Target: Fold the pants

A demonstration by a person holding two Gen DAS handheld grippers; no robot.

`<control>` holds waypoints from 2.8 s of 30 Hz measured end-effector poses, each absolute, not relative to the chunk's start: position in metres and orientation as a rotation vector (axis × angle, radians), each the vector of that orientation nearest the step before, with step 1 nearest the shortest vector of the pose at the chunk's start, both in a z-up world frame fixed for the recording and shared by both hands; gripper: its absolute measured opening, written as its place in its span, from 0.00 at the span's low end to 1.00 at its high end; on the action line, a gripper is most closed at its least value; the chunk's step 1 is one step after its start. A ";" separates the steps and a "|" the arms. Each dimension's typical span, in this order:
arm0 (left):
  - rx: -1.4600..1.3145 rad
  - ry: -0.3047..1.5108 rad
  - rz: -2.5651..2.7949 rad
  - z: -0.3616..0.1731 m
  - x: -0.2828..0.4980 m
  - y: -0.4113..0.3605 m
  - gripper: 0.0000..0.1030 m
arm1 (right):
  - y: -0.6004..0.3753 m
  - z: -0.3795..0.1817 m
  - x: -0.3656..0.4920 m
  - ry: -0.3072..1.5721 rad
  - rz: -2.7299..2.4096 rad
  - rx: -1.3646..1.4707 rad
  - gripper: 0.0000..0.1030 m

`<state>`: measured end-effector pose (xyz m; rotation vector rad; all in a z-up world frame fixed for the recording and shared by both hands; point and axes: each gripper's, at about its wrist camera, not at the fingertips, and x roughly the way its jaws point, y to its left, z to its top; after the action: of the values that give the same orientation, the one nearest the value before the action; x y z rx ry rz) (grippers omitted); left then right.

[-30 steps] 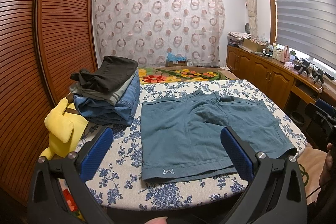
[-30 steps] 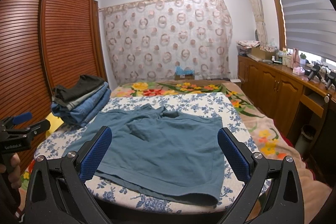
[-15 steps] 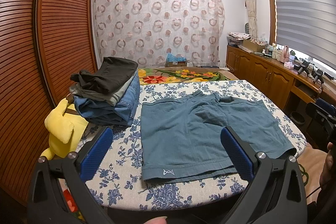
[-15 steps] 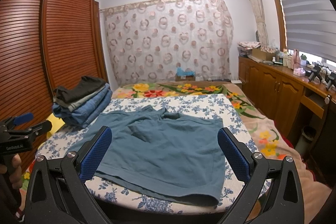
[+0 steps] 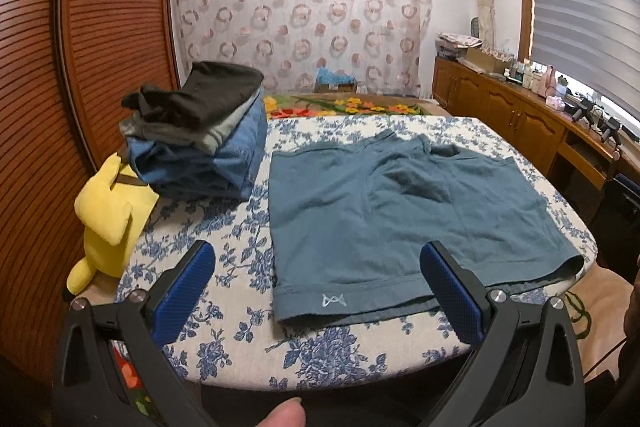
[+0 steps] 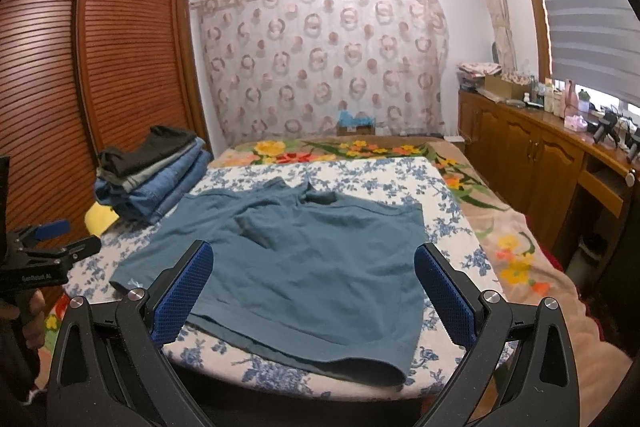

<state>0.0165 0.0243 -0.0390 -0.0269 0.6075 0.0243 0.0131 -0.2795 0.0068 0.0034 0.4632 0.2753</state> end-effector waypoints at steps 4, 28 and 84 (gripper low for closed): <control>-0.036 0.620 0.032 -0.047 0.019 0.031 1.00 | -0.285 -0.001 0.018 0.483 0.268 -0.014 1.00; -0.134 0.752 -0.059 -0.109 0.027 0.069 0.79 | -0.281 -0.100 0.067 0.729 0.291 -0.106 1.00; -0.043 0.647 -0.428 -0.027 0.085 -0.044 0.04 | -0.315 -0.089 0.059 0.722 0.323 -0.081 0.94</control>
<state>0.0850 -0.0435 -0.0269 -0.0432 0.6466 -0.4281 0.0593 -0.3152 -0.0891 -0.0808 0.7221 0.3225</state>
